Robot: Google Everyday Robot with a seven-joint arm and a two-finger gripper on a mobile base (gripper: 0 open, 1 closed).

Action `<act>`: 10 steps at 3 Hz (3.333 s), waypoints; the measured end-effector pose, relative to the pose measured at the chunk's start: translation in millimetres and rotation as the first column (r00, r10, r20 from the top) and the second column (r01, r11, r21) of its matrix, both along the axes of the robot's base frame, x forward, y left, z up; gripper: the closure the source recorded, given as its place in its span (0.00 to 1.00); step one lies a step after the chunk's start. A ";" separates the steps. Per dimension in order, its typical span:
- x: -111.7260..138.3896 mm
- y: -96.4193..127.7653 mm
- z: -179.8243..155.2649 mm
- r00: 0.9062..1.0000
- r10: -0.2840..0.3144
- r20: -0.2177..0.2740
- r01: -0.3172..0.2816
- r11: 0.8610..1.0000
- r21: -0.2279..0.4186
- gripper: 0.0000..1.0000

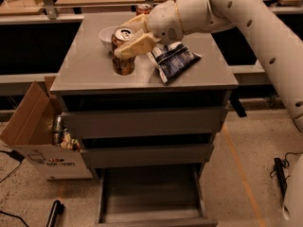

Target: Place orange can into bottom drawer

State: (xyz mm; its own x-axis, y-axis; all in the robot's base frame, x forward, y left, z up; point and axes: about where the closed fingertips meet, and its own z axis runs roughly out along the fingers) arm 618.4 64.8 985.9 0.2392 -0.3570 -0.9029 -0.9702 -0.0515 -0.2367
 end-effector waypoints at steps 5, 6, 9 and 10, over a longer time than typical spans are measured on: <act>-70.7 -34.0 -166.3 0.988 -0.021 -0.156 0.031 0.998 0.059 1.00; -69.6 -43.8 -229.3 0.976 -0.086 -0.198 0.080 0.996 -0.039 1.00; -72.7 -69.9 -389.7 0.946 -0.093 -0.310 0.068 0.993 -0.093 1.00; -73.5 -64.7 -469.8 0.919 -0.117 -0.378 0.106 0.993 -0.049 1.00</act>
Offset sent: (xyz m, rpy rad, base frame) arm -0.0459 -0.0340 -0.1602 0.1911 0.0924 -0.1255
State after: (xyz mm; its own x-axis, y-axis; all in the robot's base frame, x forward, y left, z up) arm 545.0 0.1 516.1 -0.1620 -0.3868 -0.9078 -0.9868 0.0608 0.1501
